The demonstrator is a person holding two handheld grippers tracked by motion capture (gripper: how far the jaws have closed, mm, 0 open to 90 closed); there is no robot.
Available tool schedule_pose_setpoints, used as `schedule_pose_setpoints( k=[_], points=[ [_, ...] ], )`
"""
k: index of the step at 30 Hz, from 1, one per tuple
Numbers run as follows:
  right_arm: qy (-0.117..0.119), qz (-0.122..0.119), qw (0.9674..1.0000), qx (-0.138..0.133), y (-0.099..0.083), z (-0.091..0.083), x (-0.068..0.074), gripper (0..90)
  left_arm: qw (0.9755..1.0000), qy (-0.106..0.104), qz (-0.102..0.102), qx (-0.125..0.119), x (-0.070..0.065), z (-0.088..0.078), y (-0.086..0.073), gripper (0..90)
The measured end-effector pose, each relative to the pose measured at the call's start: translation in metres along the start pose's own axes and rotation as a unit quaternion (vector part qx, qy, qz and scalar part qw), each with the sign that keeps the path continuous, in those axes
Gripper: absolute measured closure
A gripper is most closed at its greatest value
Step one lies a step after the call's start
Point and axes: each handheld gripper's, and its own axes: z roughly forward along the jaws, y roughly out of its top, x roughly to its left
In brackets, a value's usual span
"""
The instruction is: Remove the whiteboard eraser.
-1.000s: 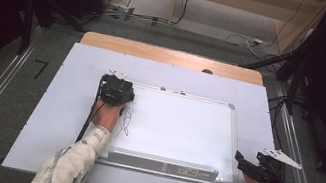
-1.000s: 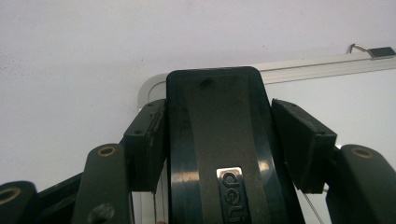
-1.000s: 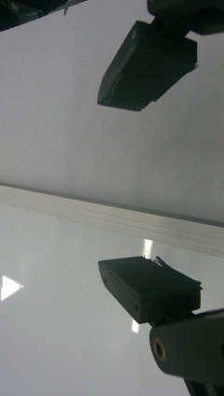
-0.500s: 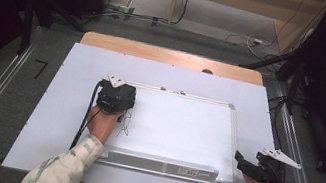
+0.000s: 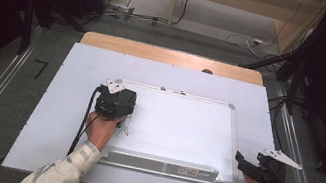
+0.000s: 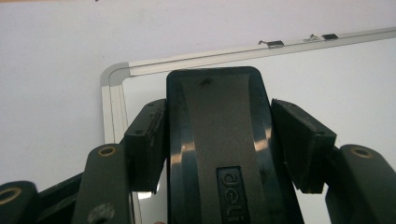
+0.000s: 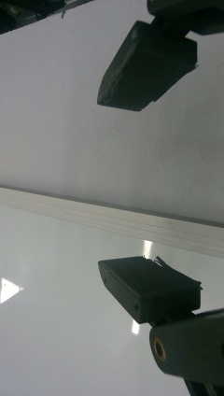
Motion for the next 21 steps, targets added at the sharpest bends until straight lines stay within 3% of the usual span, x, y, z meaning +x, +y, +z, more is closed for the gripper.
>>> schedule_pose_setpoints(
  k=[21],
  points=[
    [0.002, -0.004, 1.0000, 0.000, 0.0009, 0.0012, 0.0017, 16.5, 1.0000, 0.000, -0.007, -0.007, 0.0030, -0.0050, -0.0037, 39.3]
  ],
)
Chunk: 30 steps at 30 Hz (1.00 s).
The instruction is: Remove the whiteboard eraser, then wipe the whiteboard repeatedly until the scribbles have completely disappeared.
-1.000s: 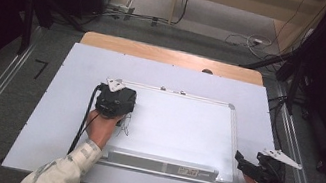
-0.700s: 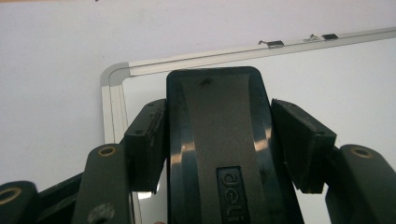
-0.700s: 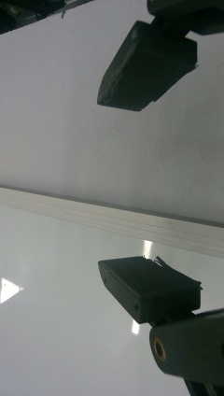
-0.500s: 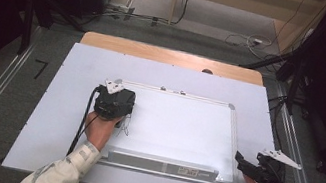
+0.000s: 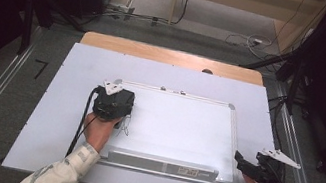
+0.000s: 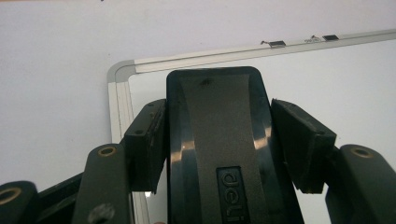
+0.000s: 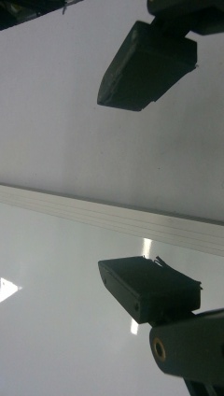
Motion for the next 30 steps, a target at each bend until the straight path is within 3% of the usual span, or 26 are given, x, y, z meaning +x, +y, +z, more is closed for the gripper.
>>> schedule_pose_setpoints(
  k=[17, 30],
  points=[
    [0.001, -0.001, 1.0000, 0.001, 0.001, 0.001, 0.001, 16.5, 0.9999, -0.016, 0.005, 0.004, -0.007, 0.000, -0.008, 39.3],
    [0.001, -0.002, 1.0000, -0.001, 0.001, 0.001, 0.001, 16.5, 0.9993, -0.023, 0.025, 0.017, -0.016, 0.002, -0.019, 39.5]
  ],
)
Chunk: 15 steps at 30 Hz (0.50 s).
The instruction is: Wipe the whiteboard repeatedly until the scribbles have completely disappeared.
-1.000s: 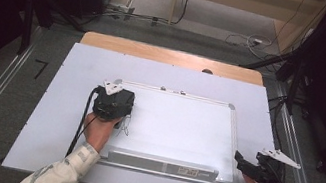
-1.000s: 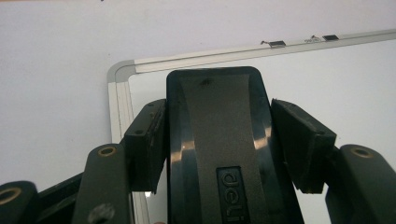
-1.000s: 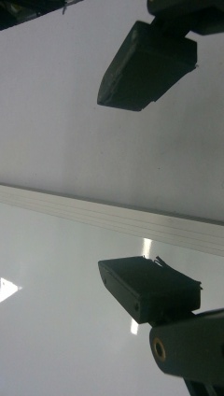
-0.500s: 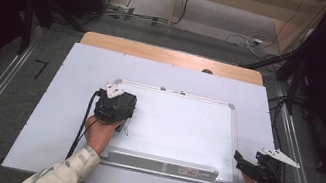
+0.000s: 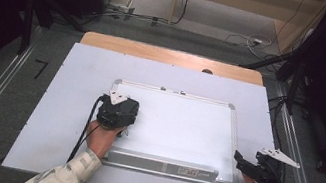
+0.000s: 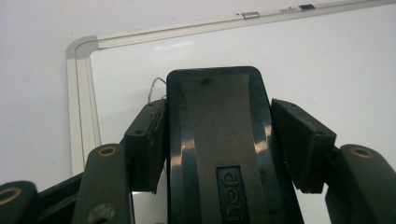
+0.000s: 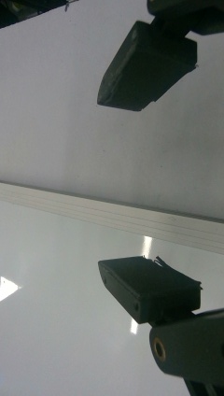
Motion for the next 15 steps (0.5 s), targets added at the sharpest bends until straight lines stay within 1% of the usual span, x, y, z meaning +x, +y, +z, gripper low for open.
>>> schedule_pose_setpoints(
  k=[5, 7, 8, 9, 11, 15],
  points=[
    [0.001, 0.000, 1.0000, 0.000, 0.000, 0.000, 0.000, 16.5, 1.0000, -0.005, 0.006, 0.005, -0.004, 0.001, -0.006, 39.9],
    [0.001, 0.000, 1.0000, 0.000, 0.000, 0.000, 0.000, 16.5, 0.9997, -0.010, 0.017, 0.011, -0.010, 0.002, -0.009, 40.0],
    [0.001, 0.000, 1.0000, 0.000, 0.000, 0.000, 0.000, 16.5, 0.9997, -0.010, 0.017, 0.011, -0.010, 0.002, -0.009, 40.0],
    [0.000, 0.000, 1.0000, 0.000, 0.000, 0.000, 0.000, 16.5, 0.9993, -0.012, 0.029, 0.022, -0.014, 0.003, -0.011, 40.0],
    [0.001, 0.000, 1.0000, -0.001, 0.000, 0.000, 0.000, 16.5, 0.9988, -0.003, 0.046, 0.019, -0.018, 0.004, -0.012, 40.1],
    [0.001, 0.000, 1.0000, -0.001, 0.000, 0.000, 0.000, 16.5, 0.9985, 0.001, 0.052, 0.019, -0.019, 0.003, -0.013, 40.1]
  ],
)
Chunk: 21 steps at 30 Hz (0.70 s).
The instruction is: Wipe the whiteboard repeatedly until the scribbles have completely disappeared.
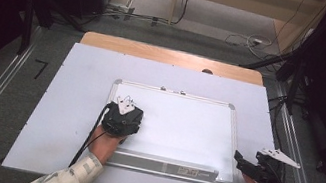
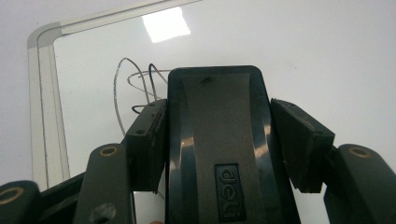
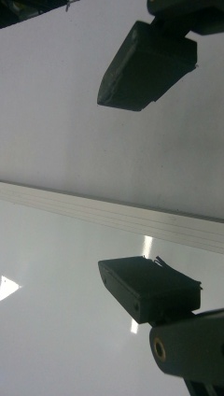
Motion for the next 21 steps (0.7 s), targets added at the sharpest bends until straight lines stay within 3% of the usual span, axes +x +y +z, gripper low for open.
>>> schedule_pose_setpoints(
  k=[15, 21],
  points=[
    [-0.003, 0.000, 1.0000, 0.001, -0.001, 0.000, 0.000, 16.5, 0.9998, 0.014, -0.011, 0.001, 0.014, 0.009, 0.007, 40.8],
    [-0.003, 0.000, 1.0000, 0.002, 0.000, 0.001, 0.001, 16.5, 0.9998, 0.017, -0.002, -0.008, 0.009, 0.010, 0.006, 41.1]
  ],
)
